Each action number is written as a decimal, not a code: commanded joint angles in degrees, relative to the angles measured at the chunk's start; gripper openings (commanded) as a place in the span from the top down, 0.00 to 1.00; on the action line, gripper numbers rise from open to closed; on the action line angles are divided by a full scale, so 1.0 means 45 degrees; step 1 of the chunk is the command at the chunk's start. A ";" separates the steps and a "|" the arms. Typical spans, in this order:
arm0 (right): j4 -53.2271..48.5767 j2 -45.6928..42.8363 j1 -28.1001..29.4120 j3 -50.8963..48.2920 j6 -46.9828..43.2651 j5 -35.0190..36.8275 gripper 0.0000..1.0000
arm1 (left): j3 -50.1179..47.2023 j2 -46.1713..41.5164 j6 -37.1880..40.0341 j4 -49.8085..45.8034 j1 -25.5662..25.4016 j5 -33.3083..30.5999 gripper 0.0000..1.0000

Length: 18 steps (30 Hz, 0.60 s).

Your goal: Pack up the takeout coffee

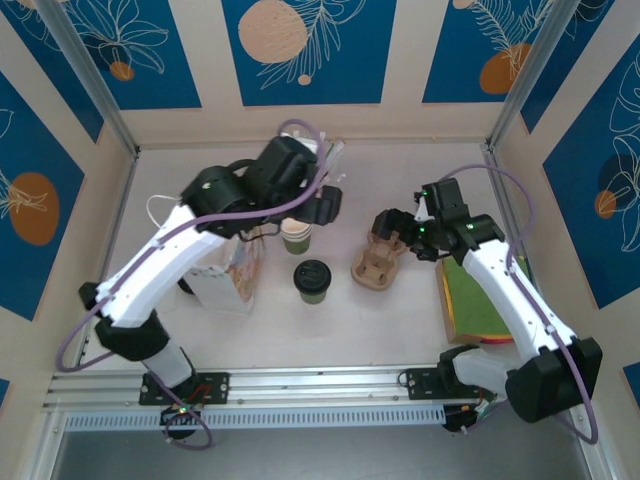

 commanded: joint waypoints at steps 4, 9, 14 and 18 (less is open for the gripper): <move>-0.0977 -0.1775 -0.1526 -0.0801 -0.0199 -0.0148 0.01 | 0.1463 0.2334 -0.0078 0.0097 -0.0363 0.0963 0.08; -0.1850 -0.2691 -0.2363 -0.1057 -0.0503 0.0031 0.01 | 0.2300 0.4243 -0.0374 0.0136 -0.0462 0.1706 0.14; -0.2656 -0.3278 -0.2662 -0.1246 -0.0426 0.0717 0.01 | 0.2734 0.5805 -0.0637 0.0457 -0.0557 0.2214 0.24; -0.2867 -0.3611 -0.2844 -0.1534 -0.0274 0.0628 0.01 | 0.2952 0.6830 -0.0646 0.0714 -0.0639 0.2475 0.29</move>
